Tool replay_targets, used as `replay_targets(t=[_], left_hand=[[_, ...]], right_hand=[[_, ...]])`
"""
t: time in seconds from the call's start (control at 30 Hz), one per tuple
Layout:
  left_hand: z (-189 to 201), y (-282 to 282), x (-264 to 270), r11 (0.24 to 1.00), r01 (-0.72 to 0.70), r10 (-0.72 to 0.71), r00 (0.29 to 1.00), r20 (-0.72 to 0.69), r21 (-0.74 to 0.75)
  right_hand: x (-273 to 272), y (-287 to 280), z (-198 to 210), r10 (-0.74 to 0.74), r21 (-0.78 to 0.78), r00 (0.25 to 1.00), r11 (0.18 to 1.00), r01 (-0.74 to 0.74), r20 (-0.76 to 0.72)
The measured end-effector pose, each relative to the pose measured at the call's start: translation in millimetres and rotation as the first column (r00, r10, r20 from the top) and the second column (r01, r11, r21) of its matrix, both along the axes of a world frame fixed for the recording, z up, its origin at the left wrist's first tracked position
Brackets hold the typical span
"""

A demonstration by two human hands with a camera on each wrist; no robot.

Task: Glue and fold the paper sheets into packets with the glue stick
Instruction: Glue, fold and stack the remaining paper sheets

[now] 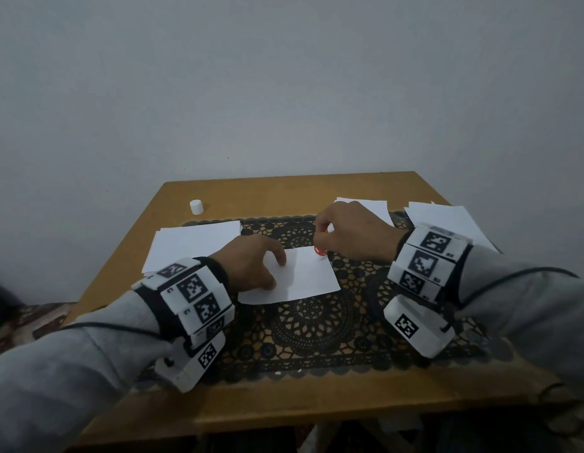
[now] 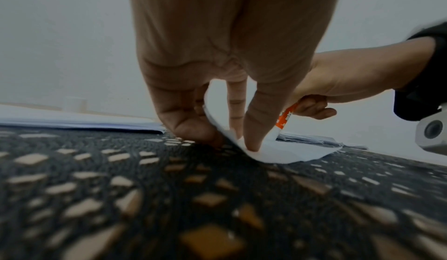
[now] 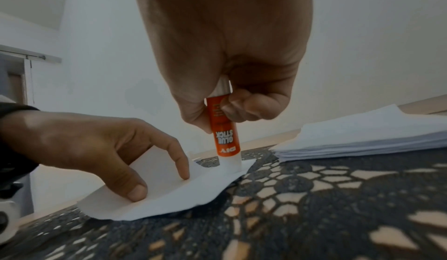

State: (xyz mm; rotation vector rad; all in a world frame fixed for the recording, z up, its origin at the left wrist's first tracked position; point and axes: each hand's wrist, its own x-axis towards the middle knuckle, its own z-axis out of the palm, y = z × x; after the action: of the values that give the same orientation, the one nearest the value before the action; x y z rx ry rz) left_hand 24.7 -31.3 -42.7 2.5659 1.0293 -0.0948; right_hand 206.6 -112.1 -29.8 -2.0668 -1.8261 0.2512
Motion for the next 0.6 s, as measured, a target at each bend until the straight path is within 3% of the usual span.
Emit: replay_targets(t=[0.33, 0.6], left_hand=[[-1, -2, 0, 0.997, 0.004, -0.003, 1.0, -0.012, 0.077], [4, -18, 3, 0.96, 0.013, 0.016, 0.995, -0.099, 0.281]], right_hand=[[-6, -27, 6, 0.054, -0.078, 0.998, 0.995, -0.055, -0.018], [-1, -48, 10, 0.103, -0.143, 0.993, 0.984, -0.109, -0.051]])
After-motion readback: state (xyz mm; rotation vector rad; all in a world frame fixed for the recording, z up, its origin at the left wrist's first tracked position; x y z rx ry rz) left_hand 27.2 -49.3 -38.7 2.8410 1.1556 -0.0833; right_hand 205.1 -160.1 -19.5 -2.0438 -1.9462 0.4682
